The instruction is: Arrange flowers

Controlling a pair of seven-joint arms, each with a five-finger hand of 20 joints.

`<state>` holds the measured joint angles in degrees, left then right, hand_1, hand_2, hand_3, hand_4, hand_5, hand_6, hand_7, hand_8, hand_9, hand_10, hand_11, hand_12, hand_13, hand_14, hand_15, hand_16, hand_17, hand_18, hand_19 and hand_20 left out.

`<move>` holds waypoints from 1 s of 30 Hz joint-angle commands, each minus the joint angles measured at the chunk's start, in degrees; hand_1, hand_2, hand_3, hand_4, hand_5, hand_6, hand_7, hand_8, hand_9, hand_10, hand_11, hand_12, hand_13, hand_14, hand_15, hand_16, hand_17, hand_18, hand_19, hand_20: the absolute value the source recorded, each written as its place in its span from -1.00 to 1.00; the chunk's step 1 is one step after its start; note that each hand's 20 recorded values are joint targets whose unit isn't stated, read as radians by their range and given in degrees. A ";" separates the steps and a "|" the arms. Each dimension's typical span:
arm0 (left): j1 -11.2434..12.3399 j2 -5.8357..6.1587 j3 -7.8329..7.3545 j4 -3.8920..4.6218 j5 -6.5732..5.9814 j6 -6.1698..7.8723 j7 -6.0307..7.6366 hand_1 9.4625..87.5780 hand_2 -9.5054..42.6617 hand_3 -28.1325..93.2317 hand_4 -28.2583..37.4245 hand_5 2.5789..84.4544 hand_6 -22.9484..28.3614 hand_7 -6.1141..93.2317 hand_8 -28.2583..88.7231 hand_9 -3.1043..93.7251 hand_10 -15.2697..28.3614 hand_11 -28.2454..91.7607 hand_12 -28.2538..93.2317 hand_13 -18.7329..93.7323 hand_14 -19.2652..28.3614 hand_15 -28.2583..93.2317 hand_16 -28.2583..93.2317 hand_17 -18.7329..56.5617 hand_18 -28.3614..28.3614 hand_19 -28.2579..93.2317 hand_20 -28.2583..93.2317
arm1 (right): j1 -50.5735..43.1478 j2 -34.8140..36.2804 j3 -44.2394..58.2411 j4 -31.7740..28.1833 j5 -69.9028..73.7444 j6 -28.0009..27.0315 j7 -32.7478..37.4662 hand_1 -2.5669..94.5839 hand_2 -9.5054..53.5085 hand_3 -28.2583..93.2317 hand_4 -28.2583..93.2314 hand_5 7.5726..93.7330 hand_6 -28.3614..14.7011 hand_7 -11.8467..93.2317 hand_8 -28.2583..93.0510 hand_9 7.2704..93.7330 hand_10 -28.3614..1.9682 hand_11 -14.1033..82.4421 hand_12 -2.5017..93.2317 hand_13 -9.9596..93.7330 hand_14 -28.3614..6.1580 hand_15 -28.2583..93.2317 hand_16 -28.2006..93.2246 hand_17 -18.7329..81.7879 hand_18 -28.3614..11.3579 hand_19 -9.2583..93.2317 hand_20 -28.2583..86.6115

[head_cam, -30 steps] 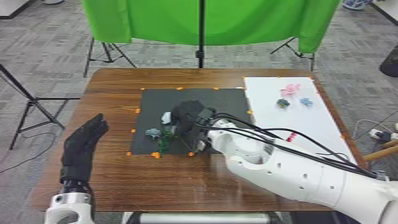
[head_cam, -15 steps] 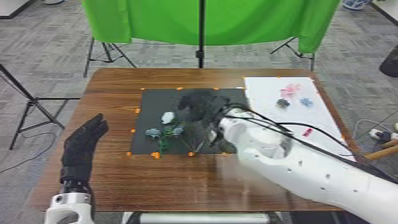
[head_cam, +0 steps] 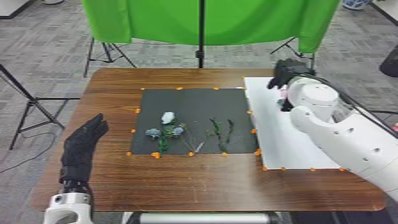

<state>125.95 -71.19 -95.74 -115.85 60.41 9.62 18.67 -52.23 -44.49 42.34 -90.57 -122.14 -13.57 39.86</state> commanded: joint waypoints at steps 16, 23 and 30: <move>0.72 -0.74 -0.47 0.00 0.62 -1.04 -1.13 -0.67 -0.67 0.57 -0.97 0.04 0.01 -0.67 -0.60 -0.09 0.24 -0.34 -0.30 -0.14 0.45 -0.29 -0.46 -0.49 0.46 -0.47 -0.22 | -7.44 1.92 -2.67 7.12 1.56 22.57 -6.20 0.22 -1.00 0.33 -0.84 0.55 0.43 -0.45 -0.49 0.77 0.18 -0.41 -0.33 0.95 0.49 0.42 0.01 0.67 -0.14 1.00 0.47; 1.06 -0.70 -0.48 -0.05 0.65 -1.00 -1.42 -0.66 -0.67 0.56 -0.96 0.04 0.01 -0.67 -0.60 -0.09 0.24 -0.34 -0.30 -0.14 0.45 -0.29 -0.46 -0.49 0.46 -0.47 -0.22 | -7.45 3.80 -2.83 -5.57 4.53 27.22 -11.17 0.31 -1.00 0.35 -0.84 0.71 0.40 -0.40 -0.41 0.94 0.31 -0.47 -0.18 0.98 0.54 0.42 0.02 0.71 -0.11 1.00 0.50; 0.51 -0.69 -0.11 0.12 0.88 -1.61 -1.44 -0.66 -0.67 0.56 -0.96 0.04 0.01 -0.67 -0.60 -0.09 0.23 -0.34 -0.30 -0.14 0.45 -0.29 -0.46 -0.49 0.46 -0.47 -0.22 | -3.83 0.22 -9.68 -11.47 7.37 22.47 -17.29 0.30 -1.00 0.35 -0.84 0.72 0.40 -0.40 -0.40 0.94 0.32 -0.47 -0.16 0.98 0.55 0.42 0.03 0.71 -0.10 1.00 0.50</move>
<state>126.17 -71.46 -96.08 -115.89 60.81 8.88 17.90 -60.22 -39.18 37.72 -97.43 -115.68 12.73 28.12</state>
